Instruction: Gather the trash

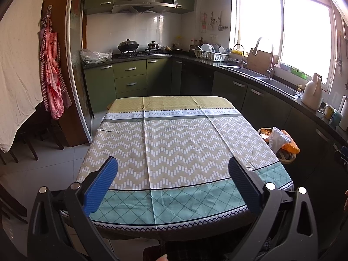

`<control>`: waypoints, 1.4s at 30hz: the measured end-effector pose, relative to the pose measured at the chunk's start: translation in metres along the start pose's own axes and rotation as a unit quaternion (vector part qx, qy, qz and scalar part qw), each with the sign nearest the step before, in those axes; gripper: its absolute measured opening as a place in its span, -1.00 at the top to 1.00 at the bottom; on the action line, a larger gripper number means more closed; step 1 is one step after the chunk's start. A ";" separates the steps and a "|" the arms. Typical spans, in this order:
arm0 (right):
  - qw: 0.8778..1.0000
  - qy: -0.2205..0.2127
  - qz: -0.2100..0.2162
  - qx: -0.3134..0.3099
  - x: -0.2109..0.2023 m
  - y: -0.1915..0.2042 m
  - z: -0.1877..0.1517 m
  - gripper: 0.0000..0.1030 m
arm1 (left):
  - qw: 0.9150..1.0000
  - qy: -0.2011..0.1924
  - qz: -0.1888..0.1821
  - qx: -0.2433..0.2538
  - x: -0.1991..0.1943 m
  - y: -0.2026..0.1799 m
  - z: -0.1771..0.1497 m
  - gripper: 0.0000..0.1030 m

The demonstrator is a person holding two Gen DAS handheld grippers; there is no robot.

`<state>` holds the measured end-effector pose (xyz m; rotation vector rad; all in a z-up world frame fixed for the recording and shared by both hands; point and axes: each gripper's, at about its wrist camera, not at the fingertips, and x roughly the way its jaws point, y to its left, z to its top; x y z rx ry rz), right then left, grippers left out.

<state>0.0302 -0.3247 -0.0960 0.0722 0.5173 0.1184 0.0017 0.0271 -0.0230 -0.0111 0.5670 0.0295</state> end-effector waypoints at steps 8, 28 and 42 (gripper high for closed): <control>1.000 0.002 0.001 0.000 0.002 -0.001 -0.001 -0.92 | 1.000 0.001 -0.001 0.001 0.001 0.000 -0.001 -0.88; 1.000 0.009 0.005 -0.003 0.008 -0.001 -0.001 -0.92 | 1.000 0.008 -0.005 0.000 0.003 -0.001 -0.005 -0.88; 1.000 0.016 0.007 -0.007 0.013 0.000 -0.002 -0.92 | 0.999 0.001 -0.044 0.004 0.005 -0.007 -0.005 -0.88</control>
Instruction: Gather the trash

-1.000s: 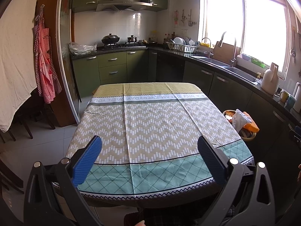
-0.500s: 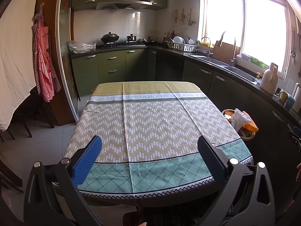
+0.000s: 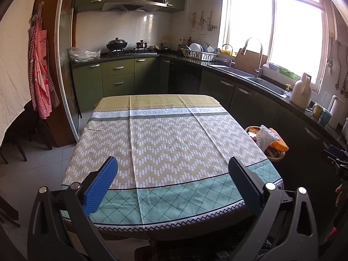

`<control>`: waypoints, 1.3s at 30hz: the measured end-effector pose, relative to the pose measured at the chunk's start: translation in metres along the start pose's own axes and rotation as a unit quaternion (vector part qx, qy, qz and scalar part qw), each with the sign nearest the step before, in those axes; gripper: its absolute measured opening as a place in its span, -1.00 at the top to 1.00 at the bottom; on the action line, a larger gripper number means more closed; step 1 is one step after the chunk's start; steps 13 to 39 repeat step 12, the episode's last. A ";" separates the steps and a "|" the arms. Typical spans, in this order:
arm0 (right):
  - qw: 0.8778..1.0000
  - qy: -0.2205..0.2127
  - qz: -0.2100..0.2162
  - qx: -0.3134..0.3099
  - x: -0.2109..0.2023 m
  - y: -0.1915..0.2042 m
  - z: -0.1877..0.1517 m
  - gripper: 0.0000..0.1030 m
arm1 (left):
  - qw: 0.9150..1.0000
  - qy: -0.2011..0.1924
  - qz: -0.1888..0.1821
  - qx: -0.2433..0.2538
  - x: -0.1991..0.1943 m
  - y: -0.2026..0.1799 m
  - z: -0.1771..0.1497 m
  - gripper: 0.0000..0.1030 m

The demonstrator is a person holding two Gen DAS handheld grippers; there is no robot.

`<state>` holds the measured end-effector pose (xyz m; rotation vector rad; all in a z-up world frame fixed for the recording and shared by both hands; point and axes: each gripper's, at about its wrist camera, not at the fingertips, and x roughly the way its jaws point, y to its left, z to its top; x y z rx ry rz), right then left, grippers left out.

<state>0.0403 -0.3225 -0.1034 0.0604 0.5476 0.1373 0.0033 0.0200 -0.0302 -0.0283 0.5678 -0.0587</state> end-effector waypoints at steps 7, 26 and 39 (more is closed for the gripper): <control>1.000 -0.001 -0.001 0.003 0.001 0.000 -0.001 -0.92 | 0.998 0.002 0.055 0.004 0.000 0.001 0.001 -0.88; 1.000 -0.003 -0.002 0.005 0.000 0.000 -0.002 -0.92 | 0.998 -0.001 0.068 0.009 -0.003 0.003 0.001 -0.88; 1.000 -0.003 -0.002 0.005 0.000 0.000 -0.002 -0.92 | 0.998 -0.001 0.068 0.009 -0.003 0.003 0.001 -0.88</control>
